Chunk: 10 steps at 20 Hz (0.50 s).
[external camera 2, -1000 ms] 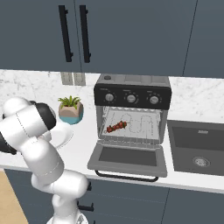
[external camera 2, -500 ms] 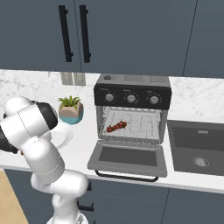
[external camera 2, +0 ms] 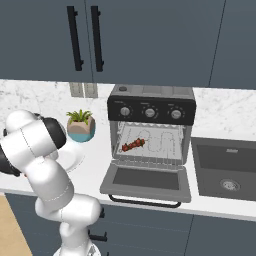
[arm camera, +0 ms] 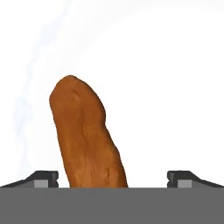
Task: Pick up the kebab skewer and baguette bread, and place them inside the toaster oven. Close the toaster oven door and start by setting the timer.
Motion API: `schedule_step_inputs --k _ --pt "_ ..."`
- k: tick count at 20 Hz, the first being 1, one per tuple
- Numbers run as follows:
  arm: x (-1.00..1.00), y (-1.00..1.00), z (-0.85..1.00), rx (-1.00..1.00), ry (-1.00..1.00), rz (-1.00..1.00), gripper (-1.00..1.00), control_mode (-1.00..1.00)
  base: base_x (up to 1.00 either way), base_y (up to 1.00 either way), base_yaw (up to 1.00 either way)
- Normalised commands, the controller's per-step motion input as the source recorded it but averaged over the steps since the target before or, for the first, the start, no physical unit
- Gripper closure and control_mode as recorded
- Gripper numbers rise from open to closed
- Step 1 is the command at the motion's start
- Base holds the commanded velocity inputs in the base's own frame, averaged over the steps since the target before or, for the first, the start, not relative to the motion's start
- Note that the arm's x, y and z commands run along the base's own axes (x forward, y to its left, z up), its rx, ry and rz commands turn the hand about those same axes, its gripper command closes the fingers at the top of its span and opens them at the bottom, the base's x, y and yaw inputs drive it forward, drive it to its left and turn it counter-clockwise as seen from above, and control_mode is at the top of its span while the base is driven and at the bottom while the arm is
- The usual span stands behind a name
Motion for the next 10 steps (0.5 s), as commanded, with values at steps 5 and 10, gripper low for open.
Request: schedule_step_inputs --k 5,10 --pt "0.00 0.06 0.00 0.00 0.00 0.00 -1.00 -1.00 0.00 0.00 0.00" --pt "0.00 0.00 -0.18 0.00 0.00 0.00 -1.00 -1.00 0.00 0.00 0.00"
